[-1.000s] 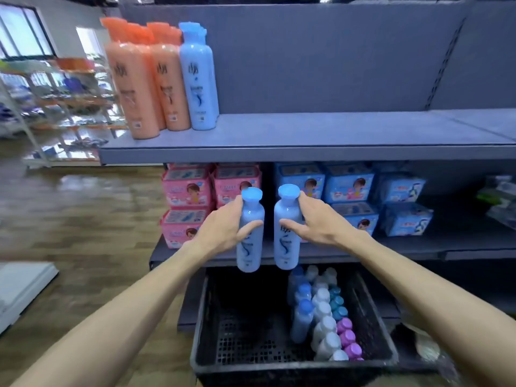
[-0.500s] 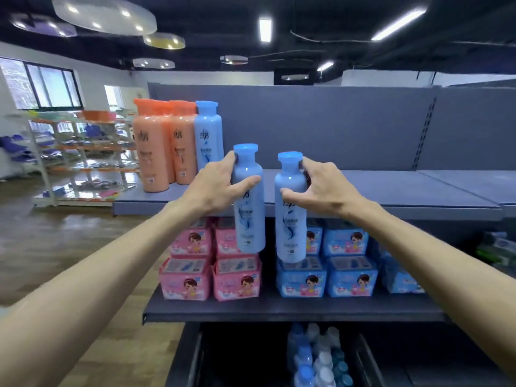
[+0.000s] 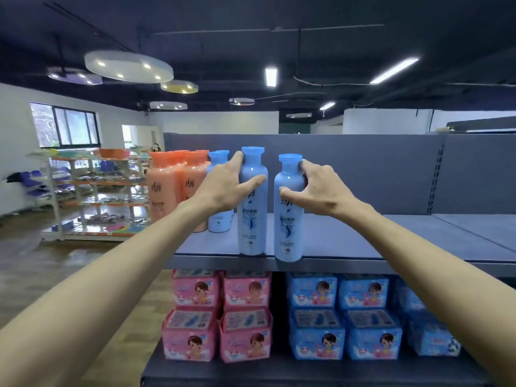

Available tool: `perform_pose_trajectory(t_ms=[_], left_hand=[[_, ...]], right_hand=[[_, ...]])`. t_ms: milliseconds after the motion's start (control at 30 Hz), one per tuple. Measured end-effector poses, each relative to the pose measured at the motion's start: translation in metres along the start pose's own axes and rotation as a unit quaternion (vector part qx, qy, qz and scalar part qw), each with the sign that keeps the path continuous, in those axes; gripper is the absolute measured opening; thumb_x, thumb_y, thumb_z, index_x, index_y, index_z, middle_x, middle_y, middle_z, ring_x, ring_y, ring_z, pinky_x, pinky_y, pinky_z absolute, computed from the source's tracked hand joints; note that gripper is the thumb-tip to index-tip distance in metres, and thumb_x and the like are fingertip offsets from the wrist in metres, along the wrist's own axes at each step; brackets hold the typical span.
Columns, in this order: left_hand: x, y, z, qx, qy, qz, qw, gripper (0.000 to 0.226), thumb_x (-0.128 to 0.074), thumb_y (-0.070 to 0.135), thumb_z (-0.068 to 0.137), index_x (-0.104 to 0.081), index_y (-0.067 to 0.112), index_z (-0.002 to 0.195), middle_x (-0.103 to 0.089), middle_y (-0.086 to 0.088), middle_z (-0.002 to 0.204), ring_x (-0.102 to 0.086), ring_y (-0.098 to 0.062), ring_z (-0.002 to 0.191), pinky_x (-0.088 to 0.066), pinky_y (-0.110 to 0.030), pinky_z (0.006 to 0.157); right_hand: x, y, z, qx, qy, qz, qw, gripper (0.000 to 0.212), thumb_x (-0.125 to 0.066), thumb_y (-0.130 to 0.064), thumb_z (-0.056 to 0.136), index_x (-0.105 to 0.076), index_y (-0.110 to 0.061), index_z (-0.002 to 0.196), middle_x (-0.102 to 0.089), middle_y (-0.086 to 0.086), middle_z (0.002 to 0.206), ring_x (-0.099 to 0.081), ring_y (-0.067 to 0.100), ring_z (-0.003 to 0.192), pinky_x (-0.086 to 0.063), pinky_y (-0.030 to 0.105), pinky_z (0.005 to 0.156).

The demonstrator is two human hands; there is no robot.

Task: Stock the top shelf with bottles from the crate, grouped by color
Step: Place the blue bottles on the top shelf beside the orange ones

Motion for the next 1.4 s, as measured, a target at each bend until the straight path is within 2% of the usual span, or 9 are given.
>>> perform_pose_trajectory(t_ms=[167, 400, 467, 533, 633, 733, 833, 1133, 1400], left_hand=[[-0.012, -0.013, 0.011, 0.011, -0.018, 0.001, 1.000, 0.044, -0.055, 0.056, 0.089, -0.042, 0.016, 0.100, -0.056, -0.003, 0.068, -0.054, -0.019, 0.065, -0.045, -0.039, 0.066], [-0.024, -0.034, 0.014, 0.021, 0.001, -0.008, 1.000, 0.041, -0.054, 0.057, 0.089, -0.039, 0.019, 0.096, -0.053, -0.004, 0.065, -0.052, -0.023, 0.061, -0.041, -0.036, 0.059], [-0.026, -0.036, 0.011, 0.016, 0.024, -0.009, 1.000, 0.042, -0.054, 0.056, 0.090, -0.041, 0.019, 0.105, -0.051, -0.002, 0.060, -0.052, -0.022, 0.058, -0.039, -0.035, 0.058], [-0.031, -0.038, 0.006, 0.023, 0.035, -0.004, 0.999, 0.057, -0.055, 0.056, 0.089, -0.042, 0.017, 0.128, -0.056, -0.001, 0.063, -0.056, -0.023, 0.065, -0.044, -0.037, 0.066], [-0.043, -0.040, -0.009, 0.030, 0.027, 0.029, 0.999, 0.086, -0.059, 0.058, 0.087, -0.022, 0.013, 0.151, -0.062, 0.001, 0.072, -0.059, -0.022, 0.074, -0.048, -0.038, 0.075], [-0.060, -0.043, -0.030, 0.054, 0.014, 0.061, 0.997, 0.066, -0.061, 0.059, 0.085, -0.040, 0.010, 0.123, -0.061, 0.000, 0.080, -0.062, -0.025, 0.078, -0.045, -0.035, 0.065], [-0.075, -0.047, -0.047, 0.105, -0.011, 0.101, 0.989, 0.057, -0.062, 0.062, 0.081, -0.043, 0.012, 0.099, -0.059, -0.004, 0.082, -0.060, -0.028, 0.080, -0.043, -0.035, 0.063], [-0.075, -0.060, -0.059, 0.149, -0.016, 0.097, 0.984, 0.055, -0.062, 0.059, 0.084, -0.042, 0.009, 0.095, -0.058, -0.007, 0.087, -0.058, -0.031, 0.082, -0.043, -0.036, 0.063], [-0.054, -0.113, -0.053, 0.217, -0.027, 0.099, 0.971, 0.057, -0.063, 0.057, 0.085, -0.043, 0.006, 0.104, -0.060, -0.014, 0.105, -0.059, -0.038, 0.096, -0.050, -0.043, 0.077]], right_hand=[[-0.011, 0.011, 0.013, -0.025, 0.005, 0.006, 1.000, 0.046, -0.056, -0.058, 0.067, -0.056, -0.022, 0.095, -0.066, -0.001, 0.074, -0.065, 0.019, 0.068, -0.059, 0.041, 0.059], [-0.019, 0.025, 0.017, -0.051, -0.028, 0.045, 0.997, 0.042, -0.060, -0.052, 0.076, -0.053, -0.029, 0.110, -0.066, -0.006, 0.087, -0.065, 0.014, 0.079, -0.058, 0.036, 0.071], [-0.022, 0.028, 0.012, -0.055, -0.033, 0.053, 0.997, 0.041, -0.066, -0.047, 0.081, -0.049, -0.026, 0.112, -0.066, -0.007, 0.088, -0.064, 0.013, 0.079, -0.056, 0.029, 0.068], [-0.025, 0.030, 0.002, -0.057, -0.044, 0.053, 0.996, 0.054, -0.071, -0.047, 0.080, -0.042, -0.029, 0.122, -0.067, -0.010, 0.094, -0.064, 0.005, 0.084, -0.052, 0.023, 0.068], [-0.039, 0.039, -0.017, -0.079, -0.072, 0.045, 0.993, 0.064, -0.077, -0.046, 0.077, -0.038, -0.027, 0.124, -0.066, -0.010, 0.104, -0.063, 0.001, 0.089, -0.050, 0.022, 0.071], [-0.059, 0.049, -0.038, -0.100, -0.094, 0.014, 0.990, 0.058, -0.079, -0.044, 0.076, -0.040, -0.024, 0.114, -0.066, -0.007, 0.106, -0.065, 0.007, 0.087, -0.055, 0.030, 0.074], [-0.070, 0.051, -0.046, -0.114, -0.089, 0.034, 0.989, 0.056, -0.077, -0.043, 0.078, -0.041, -0.022, 0.114, -0.066, -0.004, 0.108, -0.066, 0.013, 0.090, -0.058, 0.037, 0.078], [-0.091, 0.044, -0.036, -0.125, -0.085, 0.035, 0.988, 0.055, -0.080, -0.034, 0.076, -0.040, -0.019, 0.110, -0.060, 0.001, 0.115, -0.059, 0.020, 0.099, -0.053, 0.036, 0.083], [-0.108, 0.033, -0.033, -0.101, -0.084, 0.017, 0.991, 0.052, -0.070, -0.031, 0.087, -0.033, -0.017, 0.121, -0.063, 0.006, 0.119, -0.062, 0.027, 0.096, -0.054, 0.041, 0.081]])
Point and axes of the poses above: each hand's wrist, its own z-axis towards the middle knuckle, its own x-axis out of the back of the hand, y = z × x, the point moved 5 cm from there along z, towards the middle knuckle
